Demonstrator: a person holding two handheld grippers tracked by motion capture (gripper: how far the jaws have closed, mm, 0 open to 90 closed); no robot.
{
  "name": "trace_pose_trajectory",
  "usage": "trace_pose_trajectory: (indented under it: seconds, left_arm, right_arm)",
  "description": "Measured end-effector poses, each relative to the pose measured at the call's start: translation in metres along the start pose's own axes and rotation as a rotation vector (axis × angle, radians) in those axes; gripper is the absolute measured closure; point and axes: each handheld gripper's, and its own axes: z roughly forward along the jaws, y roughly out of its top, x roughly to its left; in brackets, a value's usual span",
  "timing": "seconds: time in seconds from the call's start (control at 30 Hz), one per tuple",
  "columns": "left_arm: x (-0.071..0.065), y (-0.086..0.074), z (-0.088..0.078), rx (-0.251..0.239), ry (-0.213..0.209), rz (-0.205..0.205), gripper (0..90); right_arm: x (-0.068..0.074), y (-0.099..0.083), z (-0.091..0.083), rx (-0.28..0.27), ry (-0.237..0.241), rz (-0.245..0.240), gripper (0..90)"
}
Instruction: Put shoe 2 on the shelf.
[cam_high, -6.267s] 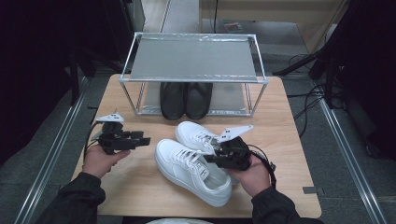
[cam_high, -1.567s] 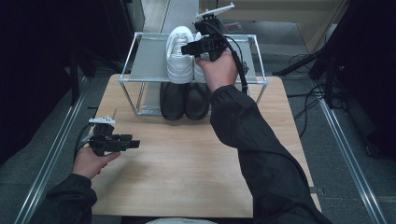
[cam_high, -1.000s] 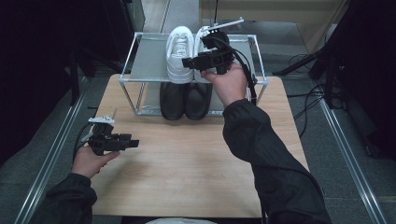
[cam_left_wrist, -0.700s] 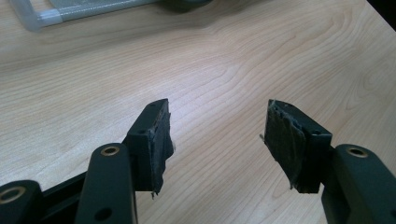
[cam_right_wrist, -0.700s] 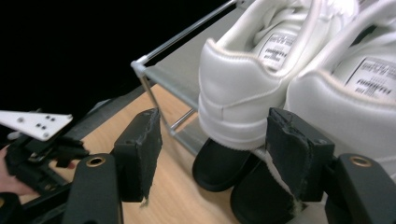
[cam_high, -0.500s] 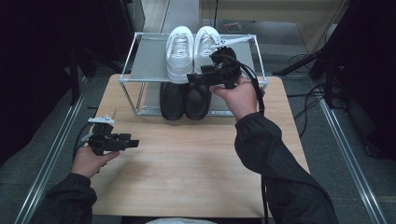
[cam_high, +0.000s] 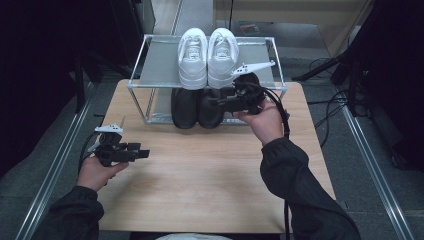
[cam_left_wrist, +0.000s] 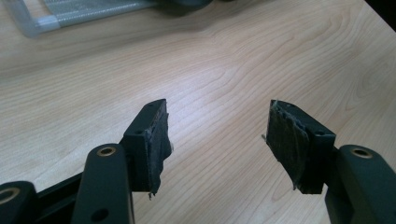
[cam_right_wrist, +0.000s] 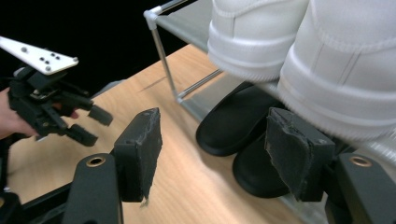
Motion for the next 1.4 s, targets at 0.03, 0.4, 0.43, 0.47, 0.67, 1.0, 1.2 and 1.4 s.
trace_pose_trajectory:
  seconds: [0.03,0.4,0.43,0.47,0.67,1.0,1.2,1.4]
  left_arm:
    - [0.000,0.000,0.000,0.001,0.000,0.003,38.8]
    - [-0.002,0.000,0.002,0.006,0.004,0.011,38.0]
    - [-0.002,0.000,0.002,0.007,0.002,0.012,38.0]
    - [-0.002,0.000,0.002,0.007,0.002,0.013,38.0]
    - [-0.003,0.000,0.001,-0.006,0.010,0.020,38.0]
    - [-0.006,0.000,0.002,-0.009,0.009,0.036,37.8]
    - [-0.012,0.000,0.002,-0.004,0.004,0.057,37.7]
    - [-0.018,0.001,0.005,0.007,-0.002,0.078,37.5]
  right_arm:
    - [0.000,-0.004,0.000,0.001,0.005,0.002,37.2]
    - [-0.003,-0.038,0.001,0.017,0.026,-0.002,37.3]
    - [-0.003,-0.041,0.002,0.018,0.029,-0.006,37.4]
    - [-0.003,-0.044,0.002,0.020,0.032,-0.003,37.4]
    - [-0.003,-0.064,0.004,0.027,0.043,0.004,37.9]
    - [0.000,-0.095,0.002,0.046,0.056,0.012,38.0]
    - [0.000,-0.110,-0.001,0.038,0.057,0.027,37.9]
    - [-0.002,-0.122,-0.007,0.033,0.053,0.045,37.9]
